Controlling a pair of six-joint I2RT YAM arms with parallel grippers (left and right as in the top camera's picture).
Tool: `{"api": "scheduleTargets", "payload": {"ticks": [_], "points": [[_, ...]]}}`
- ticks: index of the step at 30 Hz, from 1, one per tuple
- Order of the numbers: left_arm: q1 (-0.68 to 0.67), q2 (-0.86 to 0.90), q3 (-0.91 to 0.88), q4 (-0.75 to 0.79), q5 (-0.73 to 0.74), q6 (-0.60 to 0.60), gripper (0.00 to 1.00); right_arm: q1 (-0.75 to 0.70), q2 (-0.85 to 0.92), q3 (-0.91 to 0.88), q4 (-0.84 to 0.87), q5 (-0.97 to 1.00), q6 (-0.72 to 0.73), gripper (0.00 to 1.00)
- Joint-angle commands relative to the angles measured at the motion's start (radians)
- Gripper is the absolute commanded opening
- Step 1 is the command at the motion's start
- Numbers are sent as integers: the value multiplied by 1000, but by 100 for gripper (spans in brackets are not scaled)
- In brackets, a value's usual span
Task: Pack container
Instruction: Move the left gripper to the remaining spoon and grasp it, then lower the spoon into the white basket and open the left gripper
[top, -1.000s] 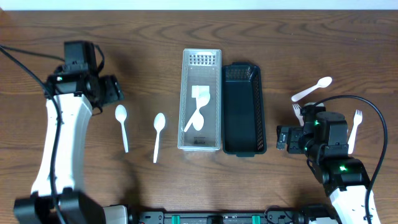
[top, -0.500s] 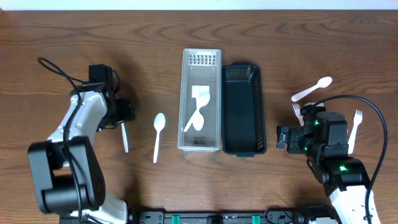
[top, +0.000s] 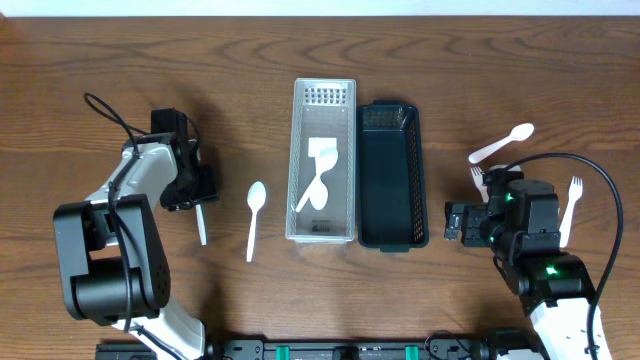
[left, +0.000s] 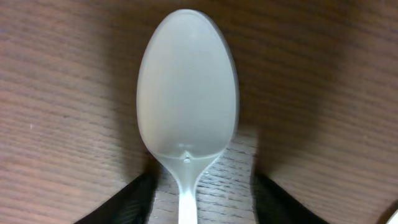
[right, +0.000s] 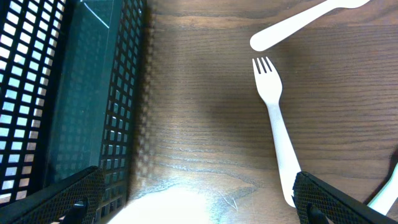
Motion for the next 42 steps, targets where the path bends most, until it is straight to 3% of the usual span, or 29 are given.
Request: {"api": "scheduleTargets", "payload": {"ticks": [1, 17, 21, 30, 34, 38, 42], "points": [[-2, 43, -8, -4, 4, 23, 43, -11, 0, 19, -1, -7, 11, 99], [-2, 43, -7, -19, 3, 22, 21, -11, 0, 19, -2, -7, 11, 99], [-2, 43, -7, -22, 3, 22, 6, -11, 0, 19, -2, -7, 11, 99], [-27, -27, 102, -150, 3, 13, 6, -11, 0, 19, -1, -7, 11, 99], [-107, -148, 232, -265, 3, -1, 6, -11, 0, 19, 0, -7, 11, 99], [-270, -275, 393, -368, -2, -25, 6, -11, 0, 19, 0, -7, 11, 99], [-450, -330, 461, -364, -6, -98, 6, -11, 0, 19, 8, -7, 11, 99]]}}
